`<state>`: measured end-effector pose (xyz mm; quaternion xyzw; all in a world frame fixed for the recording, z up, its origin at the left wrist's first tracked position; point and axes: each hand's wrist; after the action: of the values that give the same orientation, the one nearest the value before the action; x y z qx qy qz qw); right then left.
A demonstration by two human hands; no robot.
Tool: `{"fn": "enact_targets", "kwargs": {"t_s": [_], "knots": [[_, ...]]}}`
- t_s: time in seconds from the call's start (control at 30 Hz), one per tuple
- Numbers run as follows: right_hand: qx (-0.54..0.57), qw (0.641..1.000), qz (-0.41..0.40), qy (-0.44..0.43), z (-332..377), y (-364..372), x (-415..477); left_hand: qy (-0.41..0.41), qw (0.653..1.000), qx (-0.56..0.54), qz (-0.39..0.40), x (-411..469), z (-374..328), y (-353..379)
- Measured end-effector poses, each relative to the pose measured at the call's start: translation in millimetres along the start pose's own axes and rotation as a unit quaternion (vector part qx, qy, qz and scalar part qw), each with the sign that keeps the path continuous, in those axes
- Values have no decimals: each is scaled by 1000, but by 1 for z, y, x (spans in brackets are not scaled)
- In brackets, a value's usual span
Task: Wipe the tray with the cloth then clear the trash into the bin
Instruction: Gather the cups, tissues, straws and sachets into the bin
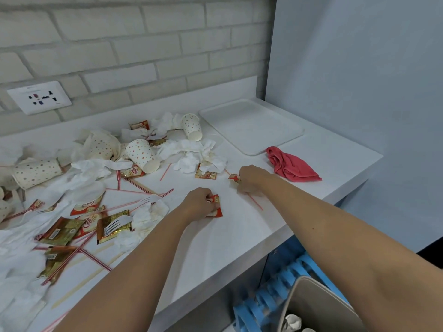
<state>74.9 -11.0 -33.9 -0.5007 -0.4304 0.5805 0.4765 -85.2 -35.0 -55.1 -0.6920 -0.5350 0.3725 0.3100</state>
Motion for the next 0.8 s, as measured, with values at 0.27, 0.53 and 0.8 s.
{"fn": "enact_targets", "kwargs": {"t_s": [0.27,0.53,0.8], "knots": [[20,998,-20,48,8,0,-12,18,999,-19,-28,-3,5,1],[33,996,4,82,27,7,-28,12,999,-18,-34,-15,13,-2],[40,993,-18,113,36,22,-48,14,999,-7,-30,-29,19,0]]}}
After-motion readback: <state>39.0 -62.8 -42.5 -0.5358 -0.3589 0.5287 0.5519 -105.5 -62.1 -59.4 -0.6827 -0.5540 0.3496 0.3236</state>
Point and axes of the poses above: each hand's wrist, its own x-axis towards the middle knuckle, its own y-axis out of the palm, z = x × y, and after that the axes turned 7 degrees about -z, right-handed
